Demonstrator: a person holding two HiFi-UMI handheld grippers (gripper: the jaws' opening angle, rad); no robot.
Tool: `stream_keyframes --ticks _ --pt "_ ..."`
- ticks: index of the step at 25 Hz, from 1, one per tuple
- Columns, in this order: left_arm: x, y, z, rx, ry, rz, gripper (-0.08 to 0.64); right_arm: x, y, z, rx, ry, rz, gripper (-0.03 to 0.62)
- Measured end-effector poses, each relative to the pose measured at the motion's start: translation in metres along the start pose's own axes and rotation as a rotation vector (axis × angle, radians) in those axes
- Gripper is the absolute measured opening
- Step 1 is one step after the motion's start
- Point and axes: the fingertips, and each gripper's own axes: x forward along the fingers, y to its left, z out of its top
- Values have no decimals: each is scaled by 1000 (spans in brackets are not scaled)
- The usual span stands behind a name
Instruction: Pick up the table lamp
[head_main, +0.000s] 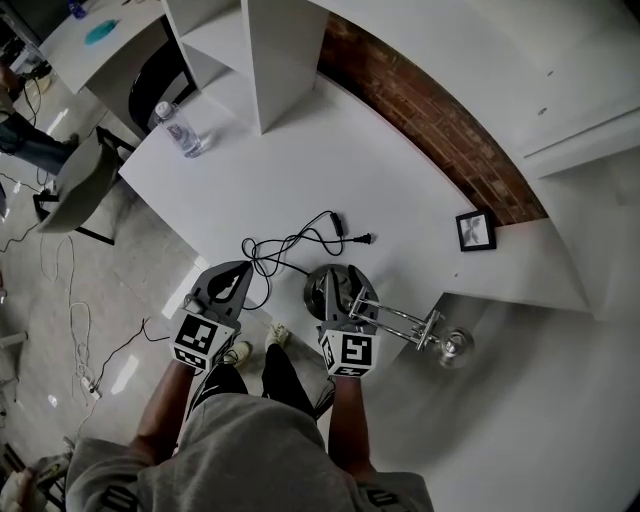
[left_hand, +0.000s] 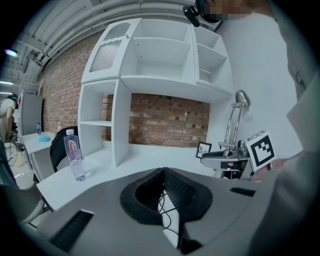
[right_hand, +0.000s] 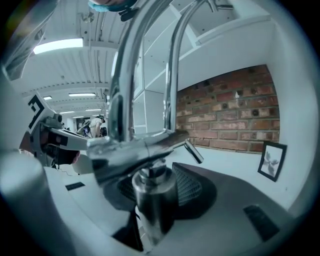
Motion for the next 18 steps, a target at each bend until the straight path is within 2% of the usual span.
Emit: stream_keyframes --ticks 7,18 --pt "-2 7 -3 -11 6 34 3 4 2 1 -18 -3 16 144" --pt "-4 4 -7 -20 7 36 3 3 3 3 -33 -29 17 141"
